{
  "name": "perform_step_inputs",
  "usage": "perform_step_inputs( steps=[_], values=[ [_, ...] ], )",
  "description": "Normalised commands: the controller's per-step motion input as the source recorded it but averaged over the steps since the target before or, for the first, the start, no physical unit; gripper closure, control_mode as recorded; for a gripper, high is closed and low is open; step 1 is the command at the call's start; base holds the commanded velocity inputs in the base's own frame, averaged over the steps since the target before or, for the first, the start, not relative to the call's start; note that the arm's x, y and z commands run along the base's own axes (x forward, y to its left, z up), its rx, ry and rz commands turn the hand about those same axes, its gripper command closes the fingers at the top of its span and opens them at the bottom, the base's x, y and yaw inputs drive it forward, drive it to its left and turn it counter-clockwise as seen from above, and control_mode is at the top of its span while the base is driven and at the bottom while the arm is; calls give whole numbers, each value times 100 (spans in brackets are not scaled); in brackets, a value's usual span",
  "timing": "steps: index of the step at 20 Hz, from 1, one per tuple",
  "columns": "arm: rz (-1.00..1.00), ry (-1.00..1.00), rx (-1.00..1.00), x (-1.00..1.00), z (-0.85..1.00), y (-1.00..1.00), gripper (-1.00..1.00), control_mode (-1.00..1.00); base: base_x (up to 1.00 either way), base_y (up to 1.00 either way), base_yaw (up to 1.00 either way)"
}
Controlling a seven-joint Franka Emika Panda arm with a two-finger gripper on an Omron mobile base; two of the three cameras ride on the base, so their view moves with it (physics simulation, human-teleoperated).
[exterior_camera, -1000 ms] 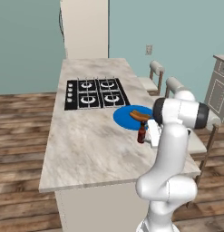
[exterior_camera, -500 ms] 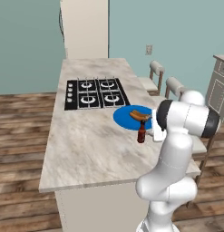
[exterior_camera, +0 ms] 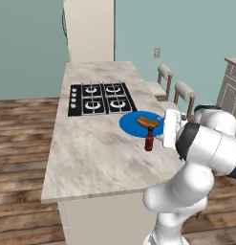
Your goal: Move the hot dog bun to the plate on the dining table and place the condiment next to that plate. Then navigate to the fridge and take the sausage and place it on the plate as well.
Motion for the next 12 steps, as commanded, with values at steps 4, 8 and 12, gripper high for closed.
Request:
perform_step_inputs(
  steps=[4,8,12],
  values=[
    [-20,-7,-11,-43,78,65,-100,-100,0,0,0],
    [-22,3,-14,-28,83,66,-100,-100,0,0,0],
    [-29,22,-8,-29,75,62,-100,-100,0,0,0]
  ],
)
